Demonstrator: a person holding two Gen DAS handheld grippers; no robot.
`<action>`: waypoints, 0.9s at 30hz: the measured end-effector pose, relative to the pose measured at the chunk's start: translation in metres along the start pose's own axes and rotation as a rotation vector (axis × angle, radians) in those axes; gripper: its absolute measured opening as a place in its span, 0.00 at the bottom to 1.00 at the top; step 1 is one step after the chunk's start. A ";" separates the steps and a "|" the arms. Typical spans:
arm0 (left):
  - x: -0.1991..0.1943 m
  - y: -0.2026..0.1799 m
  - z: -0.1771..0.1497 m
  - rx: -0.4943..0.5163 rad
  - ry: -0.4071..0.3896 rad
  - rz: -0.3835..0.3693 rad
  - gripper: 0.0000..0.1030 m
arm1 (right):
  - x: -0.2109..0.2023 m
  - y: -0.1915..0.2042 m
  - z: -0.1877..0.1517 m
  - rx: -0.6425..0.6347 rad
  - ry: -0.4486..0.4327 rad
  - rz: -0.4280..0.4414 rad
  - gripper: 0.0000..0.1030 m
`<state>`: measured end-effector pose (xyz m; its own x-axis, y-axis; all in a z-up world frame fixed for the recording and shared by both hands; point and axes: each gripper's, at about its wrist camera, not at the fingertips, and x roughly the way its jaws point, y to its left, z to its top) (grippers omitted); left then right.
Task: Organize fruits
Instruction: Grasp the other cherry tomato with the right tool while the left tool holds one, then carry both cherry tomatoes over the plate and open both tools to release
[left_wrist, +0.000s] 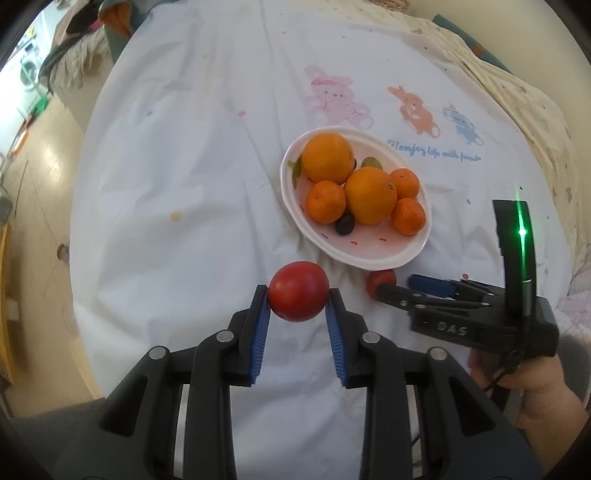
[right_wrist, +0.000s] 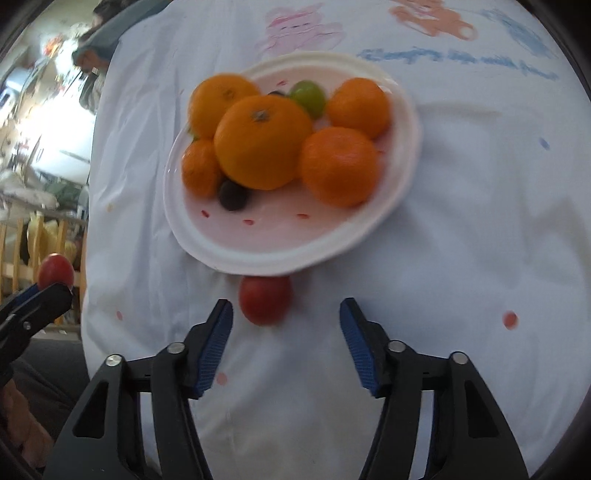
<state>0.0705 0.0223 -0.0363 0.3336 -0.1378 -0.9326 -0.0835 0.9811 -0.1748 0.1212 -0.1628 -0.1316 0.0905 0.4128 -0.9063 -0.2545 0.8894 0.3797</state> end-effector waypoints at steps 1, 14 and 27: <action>0.001 0.002 0.000 -0.010 0.006 -0.005 0.26 | 0.003 0.004 0.002 -0.018 0.004 0.005 0.55; 0.009 -0.010 0.001 0.034 0.009 0.014 0.26 | 0.003 0.008 -0.004 -0.090 0.036 -0.047 0.32; 0.012 -0.005 0.000 0.038 -0.019 0.077 0.26 | -0.048 0.001 -0.027 -0.070 -0.006 0.007 0.32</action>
<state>0.0750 0.0158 -0.0471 0.3449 -0.0591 -0.9368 -0.0740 0.9932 -0.0899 0.0908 -0.1868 -0.0928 0.0944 0.4203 -0.9024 -0.3220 0.8707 0.3718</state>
